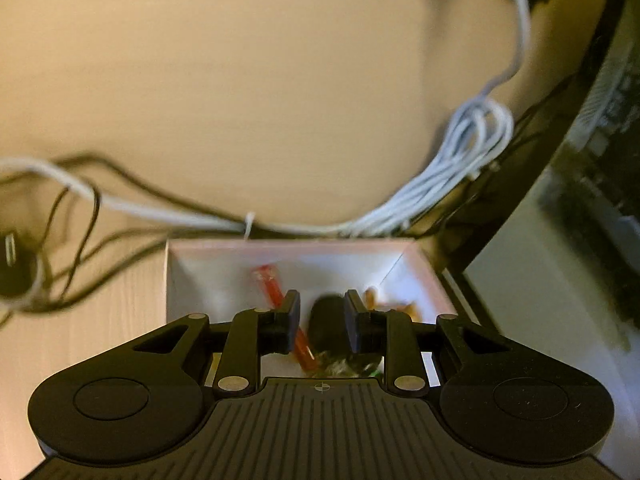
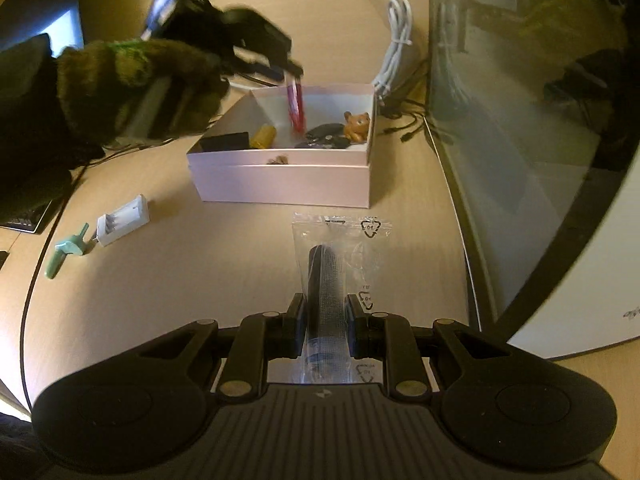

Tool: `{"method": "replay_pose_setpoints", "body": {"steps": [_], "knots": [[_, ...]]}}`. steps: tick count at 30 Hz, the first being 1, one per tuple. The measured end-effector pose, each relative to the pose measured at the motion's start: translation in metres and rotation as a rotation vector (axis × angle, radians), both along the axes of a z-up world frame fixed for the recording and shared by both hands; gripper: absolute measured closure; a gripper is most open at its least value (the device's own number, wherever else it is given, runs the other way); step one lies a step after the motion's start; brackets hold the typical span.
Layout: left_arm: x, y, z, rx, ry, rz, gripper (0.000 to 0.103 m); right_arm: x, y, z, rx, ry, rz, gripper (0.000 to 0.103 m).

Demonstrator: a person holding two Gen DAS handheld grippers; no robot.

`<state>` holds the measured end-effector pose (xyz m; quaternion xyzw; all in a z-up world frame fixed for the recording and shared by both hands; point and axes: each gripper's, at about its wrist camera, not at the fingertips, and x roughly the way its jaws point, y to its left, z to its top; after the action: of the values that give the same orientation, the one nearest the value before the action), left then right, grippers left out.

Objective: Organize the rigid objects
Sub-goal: 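Lower the bagged black cylinder into the pink box and open the right tool, then grasp the teal crank with the left tool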

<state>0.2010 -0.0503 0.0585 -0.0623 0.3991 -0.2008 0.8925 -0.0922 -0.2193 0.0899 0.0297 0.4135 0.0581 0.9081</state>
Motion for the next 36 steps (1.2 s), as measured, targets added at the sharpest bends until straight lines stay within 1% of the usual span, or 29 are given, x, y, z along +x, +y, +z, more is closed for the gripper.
{"method": "replay_pose_setpoints", "body": {"steps": [2, 5, 7, 10, 13, 16, 18, 19, 20, 21, 22, 23, 24, 26, 27, 28, 30, 31, 33, 34, 36], "knots": [[-0.006, 0.008, 0.001, -0.017, -0.018, 0.029, 0.076, 0.002, -0.002, 0.0, 0.001, -0.003, -0.004, 0.083], [-0.022, 0.03, 0.016, -0.068, -0.053, 0.071, 0.076, 0.008, -0.002, 0.005, 0.01, -0.02, -0.001, 0.083], [-0.043, 0.049, 0.029, -0.093, -0.093, 0.089, 0.076, 0.015, -0.001, 0.012, 0.021, -0.048, 0.01, 0.083], [-0.084, 0.084, 0.048, -0.086, -0.141, 0.107, 0.076, 0.036, 0.005, 0.028, 0.025, -0.125, 0.039, 0.084], [-0.133, 0.124, 0.058, -0.028, -0.169, 0.139, 0.076, 0.073, 0.009, 0.042, 0.029, -0.192, 0.025, 0.083], [-0.182, 0.164, 0.054, 0.063, -0.135, 0.176, 0.076, 0.116, 0.016, 0.057, 0.018, -0.278, -0.009, 0.083], [-0.212, 0.19, 0.045, 0.132, -0.105, 0.226, 0.076, 0.144, 0.024, 0.062, -0.004, -0.334, -0.022, 0.083], [-0.224, 0.2, 0.042, 0.157, -0.089, 0.25, 0.076, 0.158, 0.027, 0.062, -0.015, -0.341, -0.017, 0.075], [-0.236, 0.211, 0.038, 0.177, -0.073, 0.268, 0.076, 0.17, 0.034, 0.061, -0.038, -0.331, -0.019, 0.06], [-0.247, 0.221, 0.035, 0.194, -0.056, 0.278, 0.076, 0.181, 0.04, 0.057, -0.063, -0.32, -0.037, 0.054], [-0.257, 0.23, 0.032, 0.211, -0.039, 0.278, 0.076, 0.187, 0.047, 0.053, -0.075, -0.31, -0.052, 0.051], [-0.265, 0.237, 0.029, 0.228, -0.024, 0.266, 0.076, 0.189, 0.051, 0.049, -0.068, -0.295, -0.048, 0.051], [-0.272, 0.244, 0.027, 0.248, -0.013, 0.243, 0.076, 0.187, 0.058, 0.044, -0.04, -0.278, -0.029, 0.051], [-0.278, 0.247, 0.02, 0.291, 0.0, 0.183, 0.076, 0.179, 0.067, 0.037, 0.008, -0.256, -0.008, 0.051], [-0.279, 0.246, 0.016, 0.314, 0.005, 0.151, 0.076, 0.172, 0.074, 0.033, 0.016, -0.243, 0.015, 0.051], [-0.279, 0.244, 0.013, 0.341, 0.003, 0.121, 0.076, 0.166, 0.08, 0.03, 0.012, -0.233, 0.035, 0.05], [-0.276, 0.239, 0.008, 0.386, -0.027, 0.059, 0.076, 0.149, 0.091, 0.025, -0.01, -0.222, 0.067, 0.05], [-0.274, 0.236, 0.006, 0.403, -0.046, 0.029, 0.073, 0.139, 0.096, 0.023, -0.023, -0.224, 0.086, 0.049], [-0.264, 0.234, 0.004, 0.416, -0.067, -0.02, 0.073, 0.121, 0.107, 0.022, -0.048, -0.225, 0.111, 0.047], [-0.26, 0.233, 0.003, 0.417, -0.069, -0.044, 0.073, 0.114, 0.111, 0.021, -0.056, -0.221, 0.12, 0.043], [-0.247, 0.231, -0.001, 0.422, -0.062, -0.106, 0.073, 0.1, 0.12, 0.018, -0.067, -0.199, 0.134, 0.043]]}}
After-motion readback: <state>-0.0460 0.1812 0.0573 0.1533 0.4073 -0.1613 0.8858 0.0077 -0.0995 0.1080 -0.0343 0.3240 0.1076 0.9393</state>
